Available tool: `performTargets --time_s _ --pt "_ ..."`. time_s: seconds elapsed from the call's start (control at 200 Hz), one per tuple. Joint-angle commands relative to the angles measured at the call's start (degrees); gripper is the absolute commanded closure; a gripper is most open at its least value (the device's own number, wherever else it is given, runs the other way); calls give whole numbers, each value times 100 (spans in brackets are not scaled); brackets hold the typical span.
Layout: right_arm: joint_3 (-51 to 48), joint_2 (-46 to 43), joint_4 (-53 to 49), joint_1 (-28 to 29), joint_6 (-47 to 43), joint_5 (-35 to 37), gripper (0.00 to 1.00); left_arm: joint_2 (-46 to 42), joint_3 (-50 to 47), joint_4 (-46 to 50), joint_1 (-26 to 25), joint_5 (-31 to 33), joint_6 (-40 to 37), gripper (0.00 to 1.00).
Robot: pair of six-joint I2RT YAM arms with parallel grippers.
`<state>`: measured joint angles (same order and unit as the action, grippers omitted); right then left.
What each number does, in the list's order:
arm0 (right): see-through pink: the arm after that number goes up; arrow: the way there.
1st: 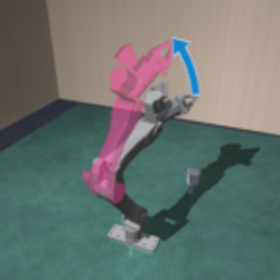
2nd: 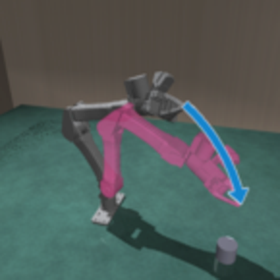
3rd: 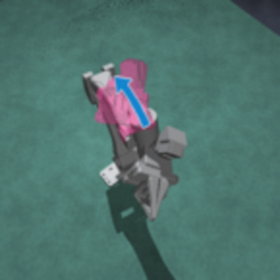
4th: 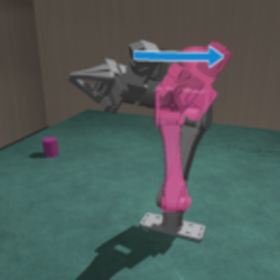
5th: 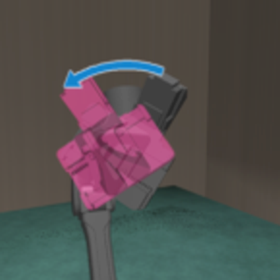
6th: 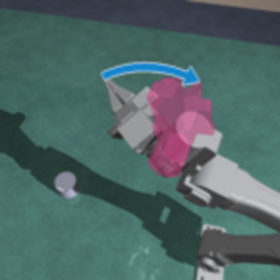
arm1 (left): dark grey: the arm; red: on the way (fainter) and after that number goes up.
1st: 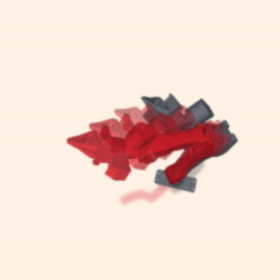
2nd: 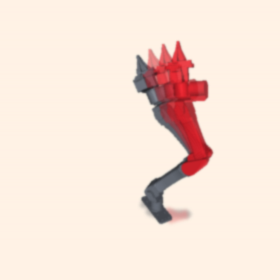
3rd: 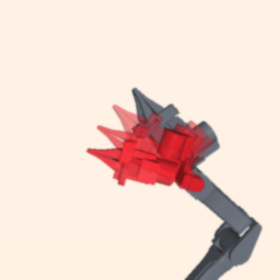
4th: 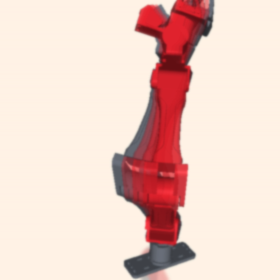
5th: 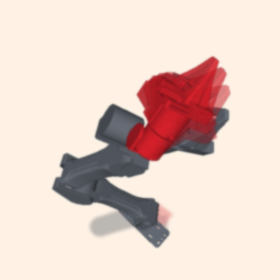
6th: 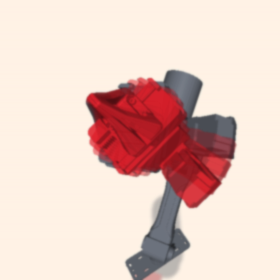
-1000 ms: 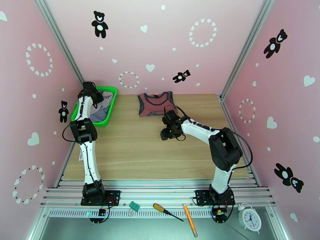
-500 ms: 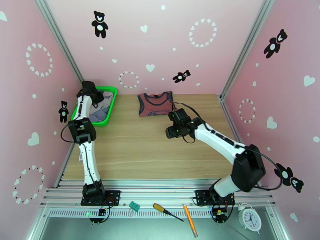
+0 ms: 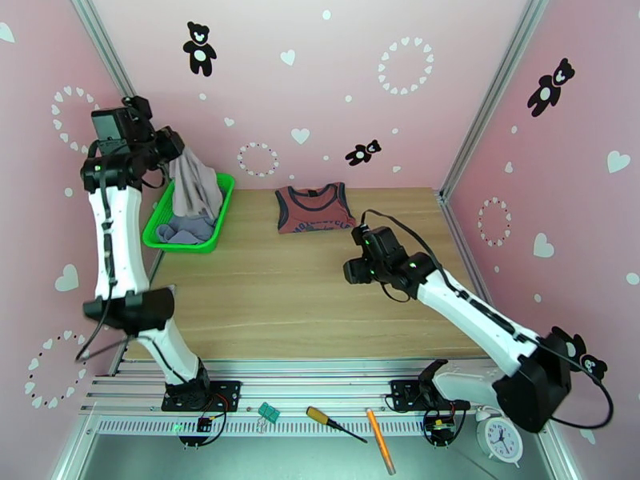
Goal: Fold and stack the mixed laundry pile
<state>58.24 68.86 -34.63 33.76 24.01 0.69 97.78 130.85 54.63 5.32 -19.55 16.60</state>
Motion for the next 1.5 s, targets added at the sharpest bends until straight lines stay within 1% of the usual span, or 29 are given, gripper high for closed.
performTargets --time_s 0.0,0.07,0.165,0.235,0.295,0.345,0.37,0.44,0.451,0.461,0.466,0.471,0.481,0.596,0.691,0.771,0.886,0.986,1.076,1.181,1.281,1.407,1.492 --pt "-277 -390 67 -71 72 116 40 -747 -1150 96 -963 -26 133 100" --pt "-418 -543 68 -122 107 99 40 -1262 -1962 -186 -1605 189 283 100" --pt "-614 -712 87 -152 166 61 40 -1770 -3285 -721 -2296 401 583 100" --pt "-737 -781 80 -168 217 38 40 -1968 -4248 -1140 -2692 581 771 100" --pt "-830 -804 45 -171 253 32 39 -1988 -5027 -1506 -2930 578 921 99" --pt "-892 -797 25 -173 271 3 38 -1891 -5554 -1753 -3073 476 1045 77" --pt "-908 -795 0 -176 271 10 35 -1825 -5757 -1862 -3144 411 1083 66" --pt "-961 -773 -39 -177 280 -39 32 -1633 -6166 -2068 -3396 335 1111 41" --pt "-969 -774 -42 -174 280 -50 32 -1607 -6211 -2081 -3432 341 1103 25" --pt "-976 -768 -39 -176 275 -64 32 -1587 -6247 -2086 -3463 350 1094 11" --pt "-978 -764 -41 -176 273 -71 32 -1582 -6260 -2092 -3474 348 1092 6" --pt "-980 -762 -47 -172 272 -74 32 -1575 -6271 -2099 -3493 356 1092 4" --pt "-987 -745 -51 -173 271 -94 31 -1559 -6301 -2106 -3522 369 1078 2" --pt "-983 -611 -53 -123 208 -362 30 -1645 -6378 -2080 -3663 566 1035 2" --pt "-926 -393 -32 189 226 -451 30 -1847 -6303 -1848 -3661 947 980 2" --pt "-839 -153 -6 786 290 -371 31 -1997 -6258 -1528 -3652 1341 901 1" --pt "-563 441 -58 2011 446 -5 32 -2203 -6391 -1189 -3491 1821 885 2" --pt "-189 1233 -86 2883 714 353 33 -2472 -6721 -1246 -3121 1805 996 1" --pt "185 1958 -66 3309 897 717 35 -2644 -6941 -1349 -2831 1664 1067 2" --pt "629 2653 10 3488 781 968 35 -2707 -7018 -1383 -2702 1566 1060 2" --pt "1008 3196 -35 3488 537 1206 35 -2691 -7044 -1396 -2643 1466 1022 2" --pt "1424 3744 -371 3488 338 1346 35 -2661 -7098 -1429 -2593 1411 982 2" --pt "1479 3942 -380 3488 272 1324 35 -2633 -7147 -1463 -2562 1401 960 2"
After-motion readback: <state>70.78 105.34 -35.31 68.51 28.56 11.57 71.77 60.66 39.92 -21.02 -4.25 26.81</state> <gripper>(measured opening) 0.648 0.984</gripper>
